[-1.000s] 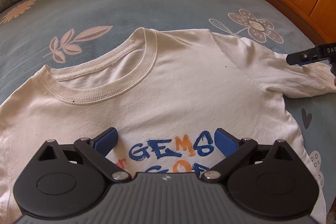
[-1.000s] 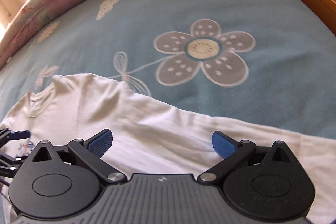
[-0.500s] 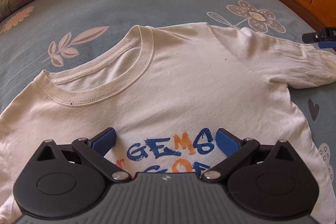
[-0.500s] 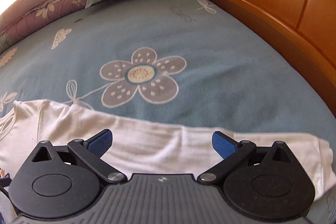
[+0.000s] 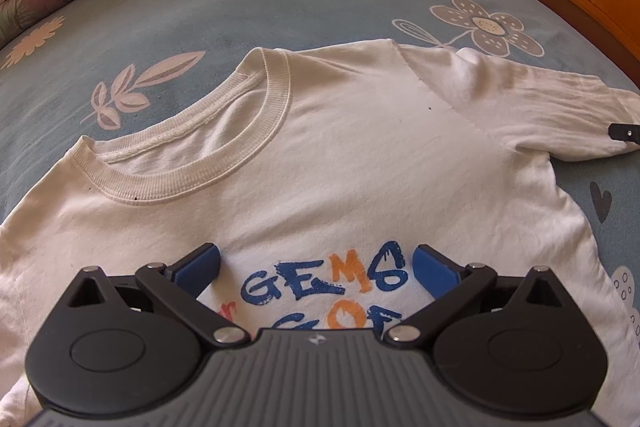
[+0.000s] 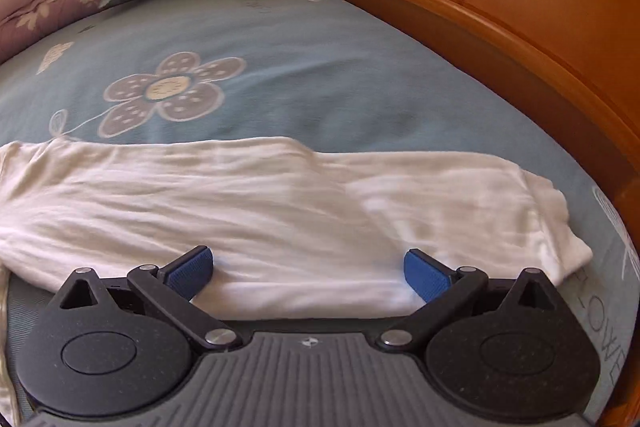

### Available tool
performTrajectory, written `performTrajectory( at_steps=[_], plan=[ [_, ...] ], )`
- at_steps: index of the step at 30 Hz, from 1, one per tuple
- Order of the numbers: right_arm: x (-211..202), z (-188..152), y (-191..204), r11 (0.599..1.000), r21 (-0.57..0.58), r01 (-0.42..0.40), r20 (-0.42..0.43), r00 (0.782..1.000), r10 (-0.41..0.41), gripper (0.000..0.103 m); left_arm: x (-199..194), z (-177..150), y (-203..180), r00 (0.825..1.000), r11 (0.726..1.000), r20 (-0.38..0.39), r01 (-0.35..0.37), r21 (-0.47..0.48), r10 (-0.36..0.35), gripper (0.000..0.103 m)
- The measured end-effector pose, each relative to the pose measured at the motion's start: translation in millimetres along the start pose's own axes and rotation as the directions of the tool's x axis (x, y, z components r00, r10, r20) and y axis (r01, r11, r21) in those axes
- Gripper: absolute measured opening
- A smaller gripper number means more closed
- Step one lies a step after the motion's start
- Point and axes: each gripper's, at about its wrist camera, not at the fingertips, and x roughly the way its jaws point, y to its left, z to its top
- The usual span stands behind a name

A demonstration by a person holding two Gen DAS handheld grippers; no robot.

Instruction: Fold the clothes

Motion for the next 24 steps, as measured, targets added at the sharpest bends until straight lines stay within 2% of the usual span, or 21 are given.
performTrajectory(
  at_steps=[2,5,7,11,14,19,22,24],
  plan=[
    [-4,7,-21,0.999,0.045,0.009,-0.011,1.0,-0.008,0.103,-1,1,-1,1.0,1.0,-0.003,-0.005,-0.001,0.005,0.102],
    [-11,19,-17,0.998,0.055,-0.018,0.05,0.999,0.015,0.103,-2,2,-3,1.0,1.0,-0.01,-0.012,-0.005,0.012,0.102],
    [-4,26,-3,1.0,0.008,0.026,0.064,0.998,-0.026,0.103,-5,3,-5,1.0,1.0,-0.012,-0.015,-0.001,0.015,0.102],
    [28,26,-5,0.994,0.041,0.105,0.032,0.994,-0.106,0.103,-14,7,-16,1.0,0.998,0.006,-0.025,0.064,0.025,0.102],
    [39,33,-22,0.994,0.052,0.097,0.083,0.991,-0.101,0.103,-19,9,-24,1.0,0.994,0.02,-0.02,0.106,0.018,0.102],
    [55,64,-51,0.996,0.063,0.068,0.06,0.996,-0.071,0.103,-22,11,-33,1.0,0.993,0.013,0.015,0.115,-0.017,0.102],
    [35,71,-52,0.997,0.063,0.044,0.046,0.998,-0.047,0.103,-24,14,-36,0.999,0.994,0.022,0.024,0.103,-0.027,0.102],
    [16,62,-49,0.998,0.055,-0.002,0.078,0.997,-0.002,0.103,-24,16,-37,0.999,0.996,0.026,0.03,0.089,-0.033,0.102]
  ],
)
